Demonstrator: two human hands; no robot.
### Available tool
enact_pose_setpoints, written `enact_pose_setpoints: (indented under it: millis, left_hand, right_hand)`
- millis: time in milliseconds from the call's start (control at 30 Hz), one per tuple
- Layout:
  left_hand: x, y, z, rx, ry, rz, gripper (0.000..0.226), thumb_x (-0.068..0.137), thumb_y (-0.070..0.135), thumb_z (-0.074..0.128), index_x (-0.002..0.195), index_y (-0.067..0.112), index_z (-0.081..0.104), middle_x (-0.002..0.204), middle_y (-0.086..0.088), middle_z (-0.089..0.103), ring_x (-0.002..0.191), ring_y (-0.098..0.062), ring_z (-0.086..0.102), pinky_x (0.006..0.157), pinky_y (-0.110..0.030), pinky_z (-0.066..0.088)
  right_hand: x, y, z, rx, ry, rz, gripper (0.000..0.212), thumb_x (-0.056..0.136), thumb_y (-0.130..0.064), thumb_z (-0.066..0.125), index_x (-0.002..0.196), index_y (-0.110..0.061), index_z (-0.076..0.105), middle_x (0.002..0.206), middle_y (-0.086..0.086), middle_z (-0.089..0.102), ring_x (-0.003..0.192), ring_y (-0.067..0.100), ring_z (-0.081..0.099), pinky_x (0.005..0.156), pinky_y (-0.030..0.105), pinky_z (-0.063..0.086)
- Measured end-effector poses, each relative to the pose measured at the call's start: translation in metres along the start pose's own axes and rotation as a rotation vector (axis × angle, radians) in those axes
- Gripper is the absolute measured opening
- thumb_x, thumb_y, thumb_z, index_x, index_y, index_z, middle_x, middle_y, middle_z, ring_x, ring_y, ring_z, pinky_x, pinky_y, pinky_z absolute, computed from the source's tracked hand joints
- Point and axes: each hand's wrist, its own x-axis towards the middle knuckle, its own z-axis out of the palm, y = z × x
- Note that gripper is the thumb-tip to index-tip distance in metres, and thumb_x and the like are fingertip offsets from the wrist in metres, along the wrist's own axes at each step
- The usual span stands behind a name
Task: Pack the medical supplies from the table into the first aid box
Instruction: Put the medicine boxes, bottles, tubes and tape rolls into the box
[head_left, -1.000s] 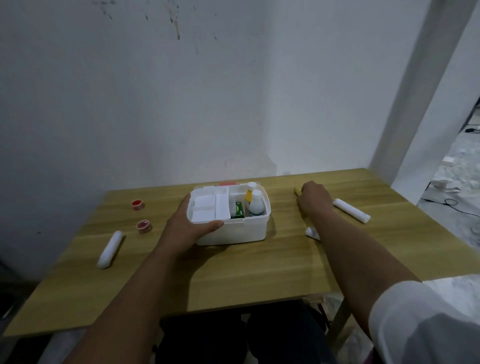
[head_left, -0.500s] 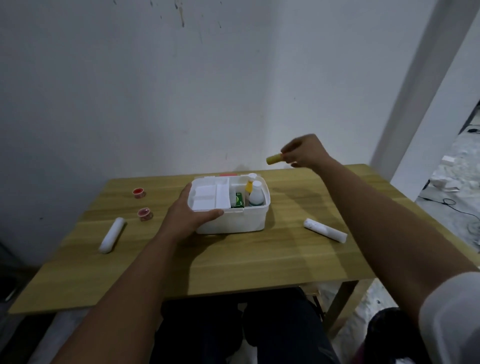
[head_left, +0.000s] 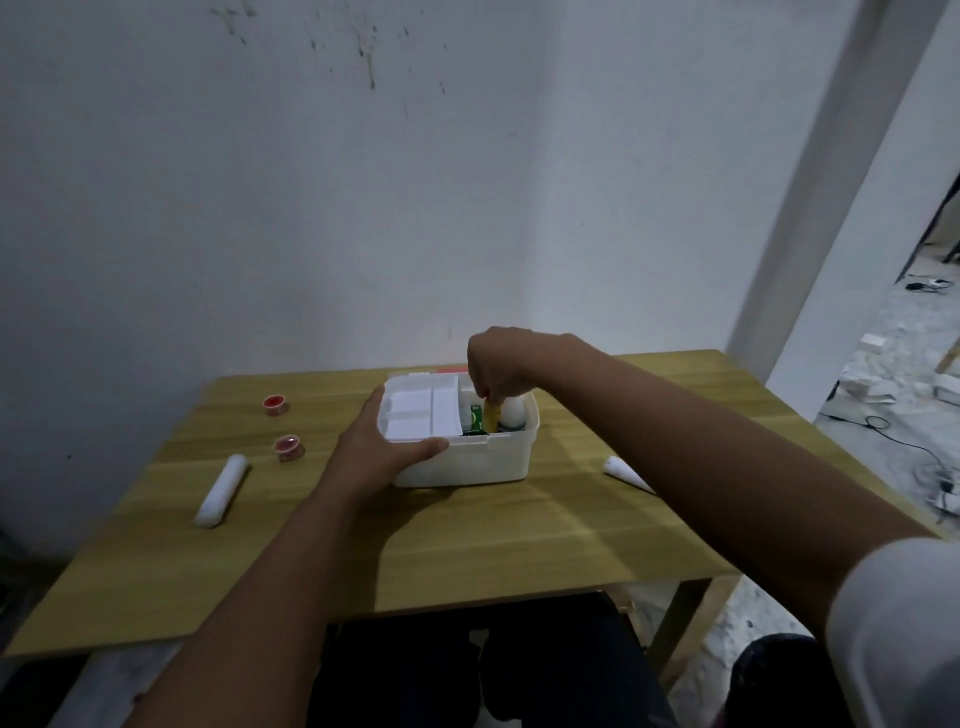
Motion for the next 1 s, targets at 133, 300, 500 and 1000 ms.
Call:
enact_pose_setpoints:
  millis: [133,300,500,1000]
  left_hand:
    - [0.002,-0.002,0.001,0.030,0.003,-0.014,0.120,0.054,0.069,0.090,0.156,0.043,0.032,0.149,0.009,0.052,0.129,-0.019,0.051,0.087,-0.037,0.054]
    - [0.003,-0.003,0.001,0.050,0.017,-0.015,0.122,0.055,0.069,0.090,0.158,0.043,0.030,0.148,0.009,0.052,0.129,-0.020,0.051,0.083,-0.034,0.051]
    - [0.003,-0.005,0.002,0.065,0.030,-0.011,0.125,0.054,0.070,0.089,0.159,0.043,0.027,0.151,0.007,0.052,0.131,-0.022,0.051,0.091,-0.040,0.054]
    - [0.001,0.000,-0.003,0.021,-0.030,0.001,0.124,0.047,0.077,0.089,0.155,0.044,0.037,0.147,0.010,0.055,0.127,-0.021,0.054,0.091,-0.044,0.057]
  right_hand:
    - [0.002,-0.011,0.012,-0.141,-0.009,0.015,0.025,0.088,-0.011,0.074,0.078,-0.020,0.053,0.085,0.000,0.060,0.097,0.026,0.060,0.094,0.047,0.034]
    - [0.003,-0.016,0.022,-0.201,-0.062,0.008,0.022,0.089,-0.008,0.070,0.081,-0.019,0.053,0.083,0.000,0.058,0.100,0.026,0.060,0.103,0.052,0.030]
    - [0.008,-0.016,0.038,-0.190,-0.049,-0.059,0.008,0.091,-0.017,0.070,0.091,-0.021,0.063,0.084,-0.005,0.059,0.097,0.023,0.058,0.107,0.056,0.027]
    - [-0.058,0.128,0.032,0.359,0.273,0.421,0.025,0.093,-0.014,0.060,0.111,-0.010,0.076,0.116,0.009,0.074,0.110,0.028,0.068,0.093,0.037,0.055]
